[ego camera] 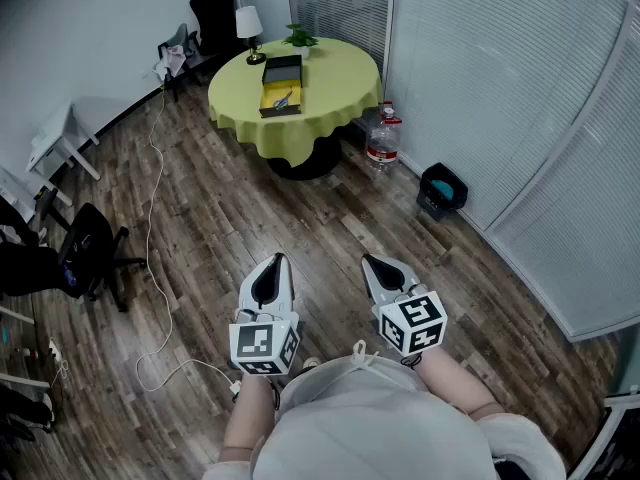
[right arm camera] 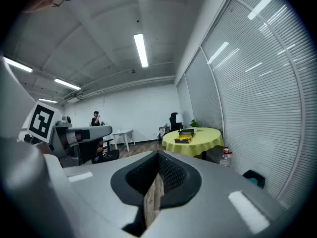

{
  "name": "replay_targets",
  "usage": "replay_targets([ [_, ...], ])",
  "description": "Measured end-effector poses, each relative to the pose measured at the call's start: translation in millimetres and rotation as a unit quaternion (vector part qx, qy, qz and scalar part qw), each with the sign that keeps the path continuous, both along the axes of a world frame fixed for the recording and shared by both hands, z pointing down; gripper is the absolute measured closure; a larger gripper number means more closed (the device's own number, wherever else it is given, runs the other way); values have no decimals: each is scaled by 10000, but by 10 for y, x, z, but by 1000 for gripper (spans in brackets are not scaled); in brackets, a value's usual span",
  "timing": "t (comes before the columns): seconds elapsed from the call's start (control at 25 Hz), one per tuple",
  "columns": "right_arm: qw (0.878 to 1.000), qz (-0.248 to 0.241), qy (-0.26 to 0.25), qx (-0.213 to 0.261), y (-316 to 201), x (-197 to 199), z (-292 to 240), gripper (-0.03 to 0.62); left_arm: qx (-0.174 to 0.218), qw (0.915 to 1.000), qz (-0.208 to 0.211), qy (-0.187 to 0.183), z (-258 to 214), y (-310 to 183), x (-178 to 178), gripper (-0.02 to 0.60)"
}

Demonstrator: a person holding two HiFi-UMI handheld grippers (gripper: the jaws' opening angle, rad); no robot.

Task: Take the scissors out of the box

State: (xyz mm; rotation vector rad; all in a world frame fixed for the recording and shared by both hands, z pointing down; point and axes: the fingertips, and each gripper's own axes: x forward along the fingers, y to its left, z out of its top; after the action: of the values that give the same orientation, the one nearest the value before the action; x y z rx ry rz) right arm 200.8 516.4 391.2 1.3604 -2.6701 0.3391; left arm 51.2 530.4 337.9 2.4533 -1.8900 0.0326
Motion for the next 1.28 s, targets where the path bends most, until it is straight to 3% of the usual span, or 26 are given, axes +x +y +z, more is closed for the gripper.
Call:
replay_targets([
  [0.44,9996,124,-111,-248,-152,361,155,594,-135,9999,8,-4,113,-179,318,577],
  [0.72,9980,252,-243,-530,-380,550,389,594,-433,9990,-8,-45,376,-393,398,577],
  [0.96,9970,178,-226,-715,-841,317,581,594,-600,9981,-168,9,579,-839,90,577],
  [1.28,9964,359,-265,-725,-2007,-300,599,594,-583,9982,-6,104,621,-2099,-561,577],
])
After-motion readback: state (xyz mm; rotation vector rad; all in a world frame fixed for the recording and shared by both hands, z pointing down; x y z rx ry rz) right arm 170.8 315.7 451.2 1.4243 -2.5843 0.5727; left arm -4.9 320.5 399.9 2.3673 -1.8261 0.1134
